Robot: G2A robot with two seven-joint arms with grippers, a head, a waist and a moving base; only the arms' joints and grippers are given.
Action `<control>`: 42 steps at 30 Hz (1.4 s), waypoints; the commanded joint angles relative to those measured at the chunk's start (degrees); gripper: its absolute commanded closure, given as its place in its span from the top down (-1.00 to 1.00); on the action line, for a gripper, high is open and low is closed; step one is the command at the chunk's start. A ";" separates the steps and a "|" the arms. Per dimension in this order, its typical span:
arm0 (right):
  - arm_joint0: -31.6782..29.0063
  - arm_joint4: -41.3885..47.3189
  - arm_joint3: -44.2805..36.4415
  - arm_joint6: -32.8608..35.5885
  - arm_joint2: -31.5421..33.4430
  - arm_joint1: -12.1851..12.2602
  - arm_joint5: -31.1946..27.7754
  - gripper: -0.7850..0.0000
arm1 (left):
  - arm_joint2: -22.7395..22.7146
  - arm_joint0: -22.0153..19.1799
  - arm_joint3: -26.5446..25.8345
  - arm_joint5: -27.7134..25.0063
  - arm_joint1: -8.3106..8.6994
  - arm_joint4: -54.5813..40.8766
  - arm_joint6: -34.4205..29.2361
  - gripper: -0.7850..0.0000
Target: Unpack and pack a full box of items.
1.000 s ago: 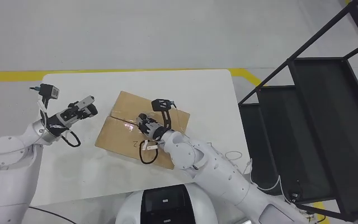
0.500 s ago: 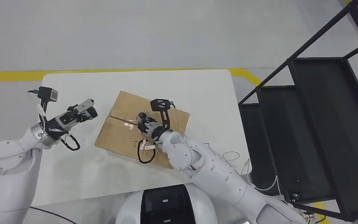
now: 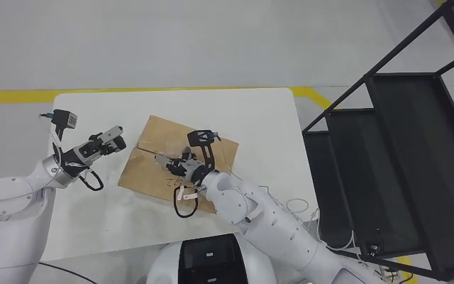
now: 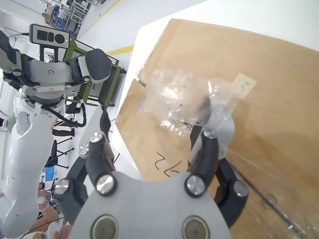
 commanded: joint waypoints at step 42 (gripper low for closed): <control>-19.26 14.41 -25.82 32.70 24.04 7.32 -25.51 1.00 | 2.44 -7.61 16.11 6.15 -0.32 -0.23 1.97 1.00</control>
